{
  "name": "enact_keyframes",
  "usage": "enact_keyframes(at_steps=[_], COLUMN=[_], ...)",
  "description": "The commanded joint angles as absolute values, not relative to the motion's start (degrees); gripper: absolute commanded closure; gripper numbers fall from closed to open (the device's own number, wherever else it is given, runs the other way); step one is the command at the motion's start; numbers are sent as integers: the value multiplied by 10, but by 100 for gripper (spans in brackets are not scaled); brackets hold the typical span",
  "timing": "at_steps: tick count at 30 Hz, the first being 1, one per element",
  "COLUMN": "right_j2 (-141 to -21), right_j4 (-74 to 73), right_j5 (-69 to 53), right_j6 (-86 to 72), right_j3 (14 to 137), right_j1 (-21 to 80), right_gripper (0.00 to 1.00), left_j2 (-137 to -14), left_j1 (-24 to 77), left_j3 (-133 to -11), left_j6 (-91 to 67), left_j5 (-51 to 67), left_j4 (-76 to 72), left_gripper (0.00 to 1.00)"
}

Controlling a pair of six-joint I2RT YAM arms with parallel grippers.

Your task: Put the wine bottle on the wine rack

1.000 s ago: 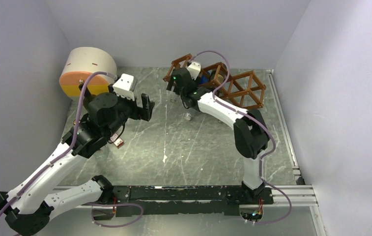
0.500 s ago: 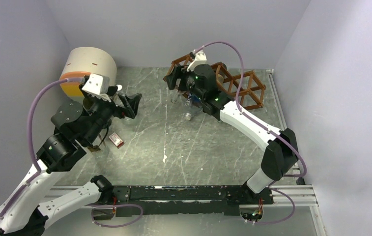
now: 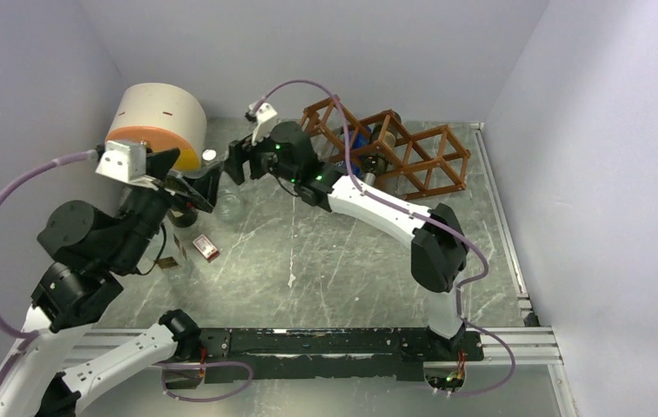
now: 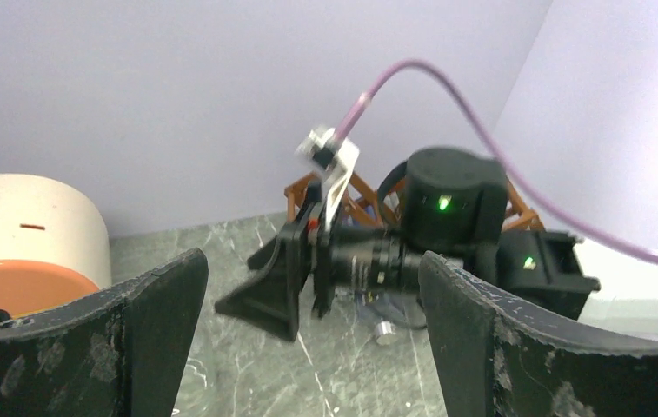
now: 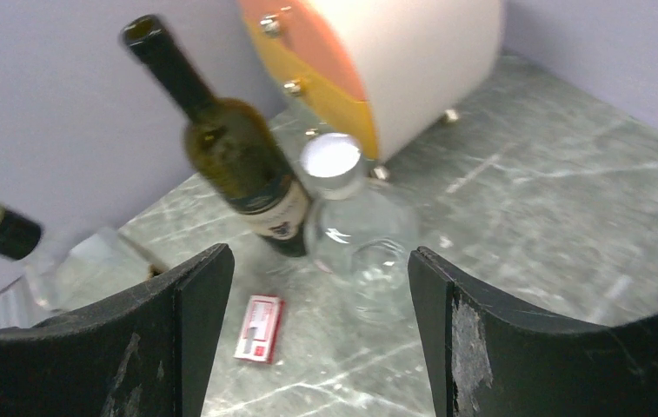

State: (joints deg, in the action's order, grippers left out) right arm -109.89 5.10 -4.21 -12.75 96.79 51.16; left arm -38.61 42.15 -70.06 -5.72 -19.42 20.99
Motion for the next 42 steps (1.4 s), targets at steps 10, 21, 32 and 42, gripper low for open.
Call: enact_keyframes(at_steps=[10,21,32,42], right_j2=[-1172,-1310,-1389,-1345], right_j4=[180,169,168,203], right_j5=[-266,-240,-211,-200], right_j6=[-60,-34,-20,-5], right_j3=[1014,1179,1277,1222], right_j1=[628,671,680,690], right_gripper=[22,21,38,77], left_j2=[-353,-348,-354,-346], left_j1=[422,422,422,422], left_j3=[-799,-804,-807,-803], left_j6=[-7,-19,-24,-25], left_j5=[-230,-240,-242,-252], left_j4=[220,236,243,245], left_gripper=[5,5,5,5])
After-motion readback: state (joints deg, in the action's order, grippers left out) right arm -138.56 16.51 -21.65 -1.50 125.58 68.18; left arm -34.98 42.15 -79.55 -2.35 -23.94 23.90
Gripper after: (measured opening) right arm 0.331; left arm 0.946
